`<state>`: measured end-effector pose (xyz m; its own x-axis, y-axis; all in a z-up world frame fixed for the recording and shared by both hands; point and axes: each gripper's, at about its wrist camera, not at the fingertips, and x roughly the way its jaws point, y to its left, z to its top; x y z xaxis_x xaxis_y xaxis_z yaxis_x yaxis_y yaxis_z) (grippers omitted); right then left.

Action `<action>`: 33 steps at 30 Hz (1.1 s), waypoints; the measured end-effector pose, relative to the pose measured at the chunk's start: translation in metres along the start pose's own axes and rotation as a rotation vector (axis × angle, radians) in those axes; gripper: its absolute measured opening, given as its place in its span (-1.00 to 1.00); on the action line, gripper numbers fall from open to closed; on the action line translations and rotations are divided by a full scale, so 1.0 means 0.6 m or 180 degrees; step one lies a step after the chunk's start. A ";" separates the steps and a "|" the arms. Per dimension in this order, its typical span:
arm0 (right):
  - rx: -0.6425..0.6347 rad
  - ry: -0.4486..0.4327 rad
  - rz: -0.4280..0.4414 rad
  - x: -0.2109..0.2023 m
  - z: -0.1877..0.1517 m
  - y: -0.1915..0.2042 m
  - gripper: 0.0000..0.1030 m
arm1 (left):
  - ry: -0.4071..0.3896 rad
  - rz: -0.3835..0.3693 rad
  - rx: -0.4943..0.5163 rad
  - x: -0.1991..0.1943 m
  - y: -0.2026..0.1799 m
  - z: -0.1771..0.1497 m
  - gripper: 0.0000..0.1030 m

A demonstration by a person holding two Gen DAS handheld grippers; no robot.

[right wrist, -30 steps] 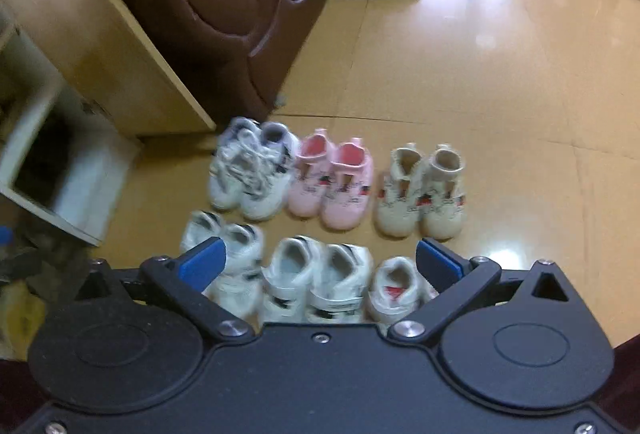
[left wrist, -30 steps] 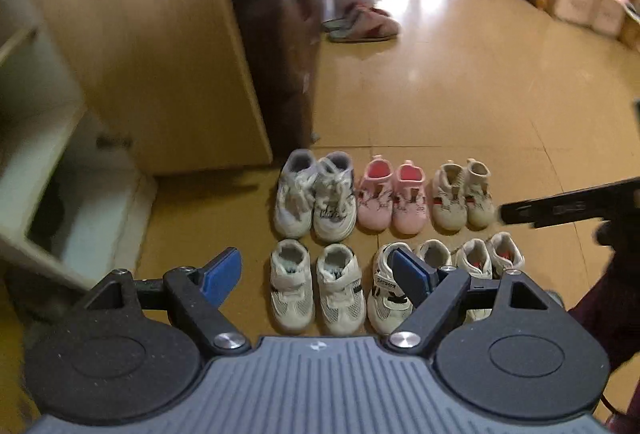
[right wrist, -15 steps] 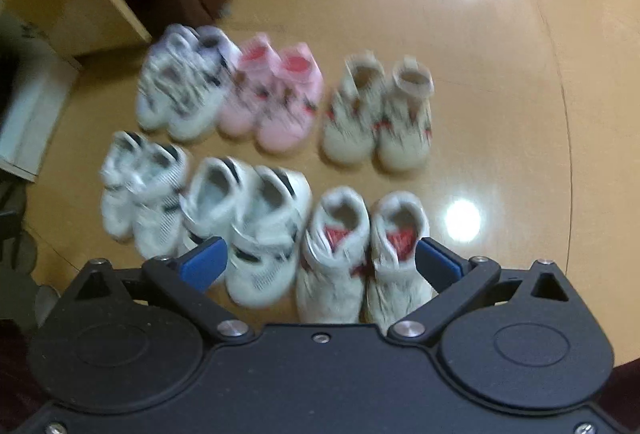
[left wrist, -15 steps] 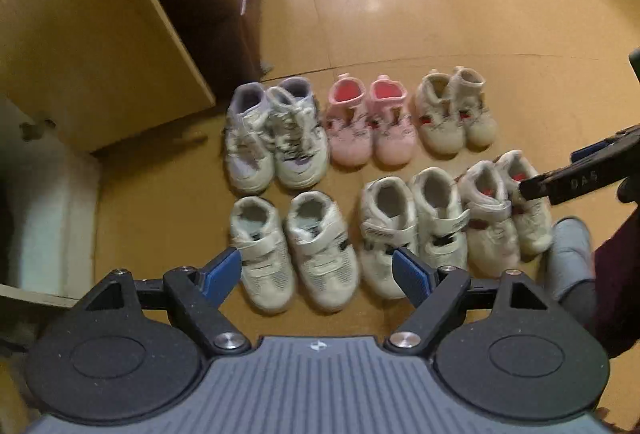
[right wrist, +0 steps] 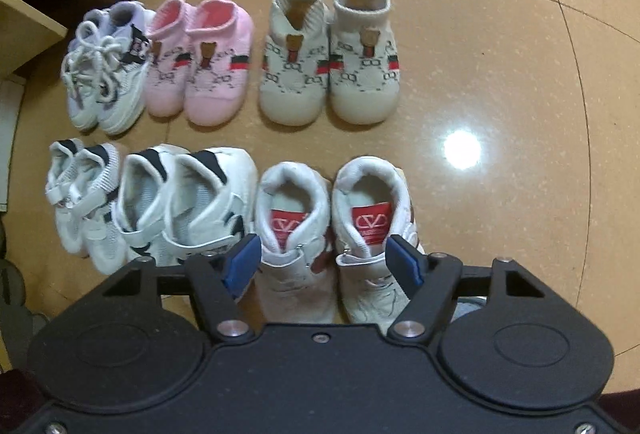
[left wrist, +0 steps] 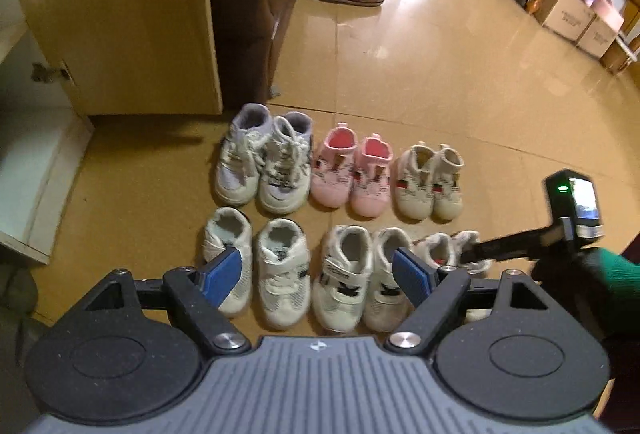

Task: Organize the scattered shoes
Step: 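Grasp the pair of white brown-toed shoes with the right tool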

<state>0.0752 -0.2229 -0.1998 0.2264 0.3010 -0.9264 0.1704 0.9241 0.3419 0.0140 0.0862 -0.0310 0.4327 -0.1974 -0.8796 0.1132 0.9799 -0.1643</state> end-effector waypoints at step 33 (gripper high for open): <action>-0.0130 -0.0016 -0.0291 0.130 0.000 0.015 0.01 | 0.0100 0.0128 -0.0086 0.026 0.013 -0.006 0.61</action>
<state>0.0942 -0.1910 -0.2688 0.2167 0.2138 -0.9525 0.1514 0.9565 0.2492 0.0181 0.0910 -0.0477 0.4081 -0.1572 -0.8993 0.0718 0.9875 -0.1401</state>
